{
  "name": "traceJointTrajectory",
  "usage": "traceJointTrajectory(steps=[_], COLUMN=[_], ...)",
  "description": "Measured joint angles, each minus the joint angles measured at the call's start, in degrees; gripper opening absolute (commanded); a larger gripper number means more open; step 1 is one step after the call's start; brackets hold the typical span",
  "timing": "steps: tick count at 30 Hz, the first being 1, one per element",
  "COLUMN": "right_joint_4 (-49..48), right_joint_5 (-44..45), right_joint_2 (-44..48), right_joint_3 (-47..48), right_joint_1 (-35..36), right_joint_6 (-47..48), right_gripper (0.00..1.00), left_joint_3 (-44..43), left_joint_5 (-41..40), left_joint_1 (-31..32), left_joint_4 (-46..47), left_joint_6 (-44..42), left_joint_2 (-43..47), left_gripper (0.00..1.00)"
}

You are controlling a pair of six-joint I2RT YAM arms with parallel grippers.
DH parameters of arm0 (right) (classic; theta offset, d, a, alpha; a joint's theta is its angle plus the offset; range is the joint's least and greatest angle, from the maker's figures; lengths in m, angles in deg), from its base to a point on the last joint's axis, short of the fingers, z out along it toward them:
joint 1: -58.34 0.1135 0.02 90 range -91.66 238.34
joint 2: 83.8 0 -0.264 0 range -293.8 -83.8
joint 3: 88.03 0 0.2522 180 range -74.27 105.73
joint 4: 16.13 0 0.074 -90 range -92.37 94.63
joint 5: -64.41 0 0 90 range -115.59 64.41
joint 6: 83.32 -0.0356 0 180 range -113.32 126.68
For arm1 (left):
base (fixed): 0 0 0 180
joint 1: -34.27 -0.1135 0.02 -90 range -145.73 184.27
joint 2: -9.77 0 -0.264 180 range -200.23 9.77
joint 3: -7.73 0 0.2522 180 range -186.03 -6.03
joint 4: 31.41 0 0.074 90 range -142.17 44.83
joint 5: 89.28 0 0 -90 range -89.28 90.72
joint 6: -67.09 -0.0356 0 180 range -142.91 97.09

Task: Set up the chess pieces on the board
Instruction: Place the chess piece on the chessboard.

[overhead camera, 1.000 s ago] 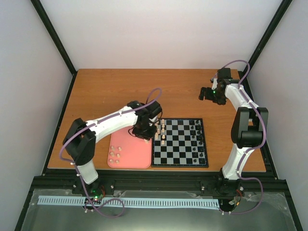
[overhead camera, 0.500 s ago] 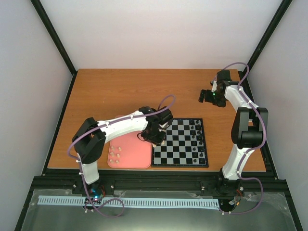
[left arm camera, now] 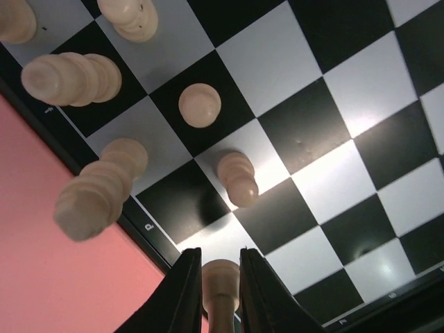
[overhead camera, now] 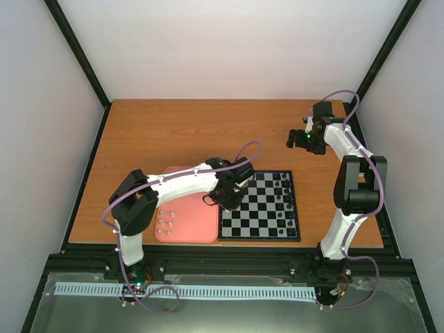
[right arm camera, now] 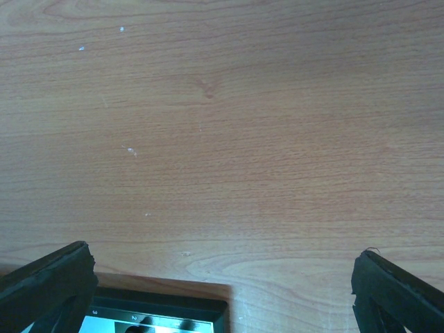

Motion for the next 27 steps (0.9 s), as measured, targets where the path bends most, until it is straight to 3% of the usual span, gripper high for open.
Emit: traceJointTrajectory(steps=[27], right_joint_4=[-0.37], right_joint_5=[-0.04], right_joint_2=[-0.02], right_joint_3=[0.04], right_joint_1=[0.00], right_joint_6=[0.02], right_gripper=[1.00], left_joint_3=[0.04], left_joint_5=[-5.77], left_joint_1=[-0.02], left_joint_4=[1.42], left_joint_6=[-3.26], left_joint_2=[-4.46], left_gripper=[0.05])
